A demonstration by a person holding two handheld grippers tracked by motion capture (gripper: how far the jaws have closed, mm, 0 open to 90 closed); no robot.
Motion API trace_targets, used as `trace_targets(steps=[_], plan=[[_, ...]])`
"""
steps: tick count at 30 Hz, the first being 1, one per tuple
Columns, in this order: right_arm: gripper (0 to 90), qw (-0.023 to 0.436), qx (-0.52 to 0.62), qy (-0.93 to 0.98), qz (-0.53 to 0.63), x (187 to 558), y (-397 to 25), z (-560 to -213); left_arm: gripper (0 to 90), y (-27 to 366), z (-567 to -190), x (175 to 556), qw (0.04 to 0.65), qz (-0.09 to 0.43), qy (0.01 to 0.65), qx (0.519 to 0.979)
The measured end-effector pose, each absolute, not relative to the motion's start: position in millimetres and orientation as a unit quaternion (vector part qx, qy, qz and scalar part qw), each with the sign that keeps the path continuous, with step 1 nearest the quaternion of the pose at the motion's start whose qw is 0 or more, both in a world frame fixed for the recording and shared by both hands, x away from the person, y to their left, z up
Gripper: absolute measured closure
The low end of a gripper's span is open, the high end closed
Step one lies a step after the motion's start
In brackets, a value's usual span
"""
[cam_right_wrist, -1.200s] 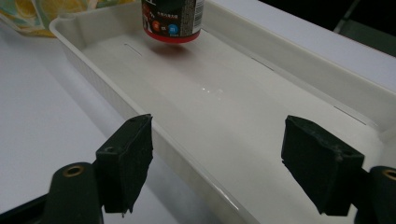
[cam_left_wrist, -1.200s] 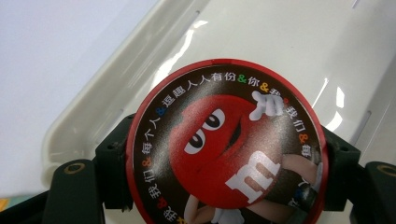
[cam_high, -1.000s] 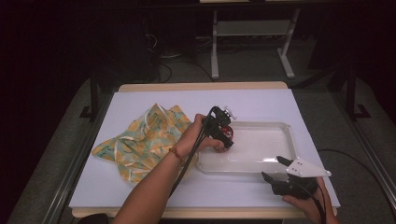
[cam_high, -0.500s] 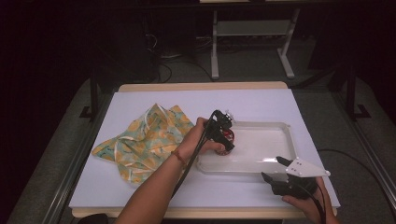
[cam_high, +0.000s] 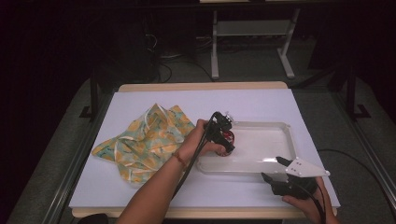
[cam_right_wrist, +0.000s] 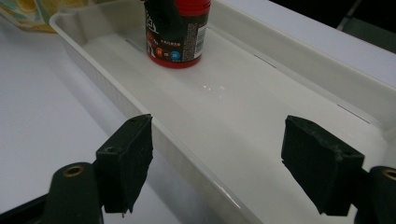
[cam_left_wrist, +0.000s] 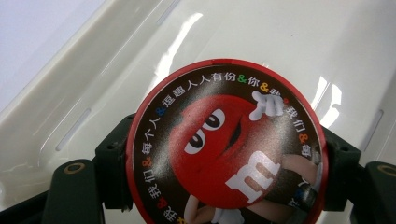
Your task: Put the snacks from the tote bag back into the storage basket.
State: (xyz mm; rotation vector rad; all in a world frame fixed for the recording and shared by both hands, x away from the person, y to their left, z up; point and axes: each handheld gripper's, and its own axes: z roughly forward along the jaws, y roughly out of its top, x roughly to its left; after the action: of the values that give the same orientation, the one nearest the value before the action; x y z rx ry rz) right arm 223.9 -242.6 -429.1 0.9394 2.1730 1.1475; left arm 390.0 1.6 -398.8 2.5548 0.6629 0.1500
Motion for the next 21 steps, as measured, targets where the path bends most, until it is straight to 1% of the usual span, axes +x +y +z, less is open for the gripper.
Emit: trace_targets(steps=[21], plan=[[24.3, 0.252, 0.345, 0.800, 0.422, 224.0, -242.6, -429.2, 24.5, 2.5, -398.0, 386.6, 0.255, 0.056, 0.244, 0.934]])
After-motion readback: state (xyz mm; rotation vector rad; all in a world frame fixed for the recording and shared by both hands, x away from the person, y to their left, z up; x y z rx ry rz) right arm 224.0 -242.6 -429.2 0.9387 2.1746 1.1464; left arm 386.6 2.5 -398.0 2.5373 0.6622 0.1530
